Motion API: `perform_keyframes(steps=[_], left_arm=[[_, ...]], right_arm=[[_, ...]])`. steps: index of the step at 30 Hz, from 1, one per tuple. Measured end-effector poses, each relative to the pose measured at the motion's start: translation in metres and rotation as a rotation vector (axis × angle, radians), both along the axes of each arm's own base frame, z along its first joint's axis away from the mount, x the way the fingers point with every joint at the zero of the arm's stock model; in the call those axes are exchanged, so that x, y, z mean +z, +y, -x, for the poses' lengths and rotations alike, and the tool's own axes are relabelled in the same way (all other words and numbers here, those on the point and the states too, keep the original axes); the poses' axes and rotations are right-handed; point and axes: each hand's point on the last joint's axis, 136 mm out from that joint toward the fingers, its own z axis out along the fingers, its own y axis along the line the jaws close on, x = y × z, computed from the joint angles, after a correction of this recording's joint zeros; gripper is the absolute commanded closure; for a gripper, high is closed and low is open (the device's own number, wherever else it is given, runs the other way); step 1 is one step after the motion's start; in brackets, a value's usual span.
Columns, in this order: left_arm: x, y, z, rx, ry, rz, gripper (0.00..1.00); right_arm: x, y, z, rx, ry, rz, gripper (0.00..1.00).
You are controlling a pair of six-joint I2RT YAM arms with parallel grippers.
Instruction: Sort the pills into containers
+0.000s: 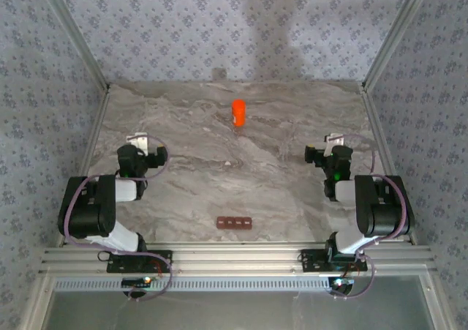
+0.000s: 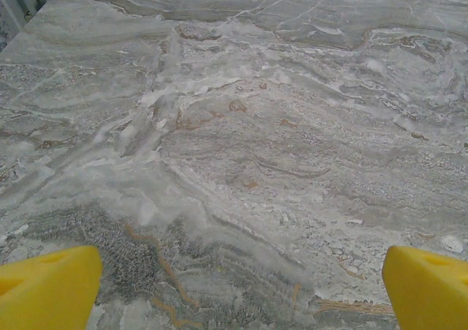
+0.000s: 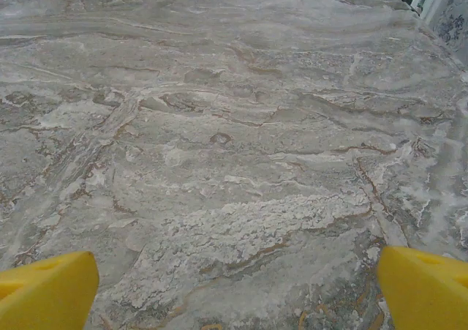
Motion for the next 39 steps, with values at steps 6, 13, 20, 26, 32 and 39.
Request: perform_keyframes(steps=[6,13,20,26,32,39], left_arm=[[0.000,0.000,0.000,0.000,0.000,0.000,0.02],[0.000,0.002,0.000,0.010,0.002,-0.003,0.02],[-0.002,0.006,0.001,0.038,0.009,-0.018,0.02],[-0.002,0.001,0.001,0.007,0.008,-0.012,0.02],[0.003,-0.003,0.005,-0.016,0.030,-0.012,0.02],[0.043,-0.002,-0.003,-0.010,-0.025,-0.016,0.02]], right_arm=[[0.000,0.000,0.000,0.000,0.000,0.000,0.00],[0.000,0.000,0.000,0.000,0.000,0.000,0.01],[0.000,0.000,0.000,0.000,0.000,0.000,0.00],[0.000,-0.001,0.000,0.000,0.000,-0.003,0.01],[0.013,0.000,0.004,-0.006,-0.014,0.005,0.00],[0.061,0.001,0.000,-0.051,-0.043,-0.002,0.00]])
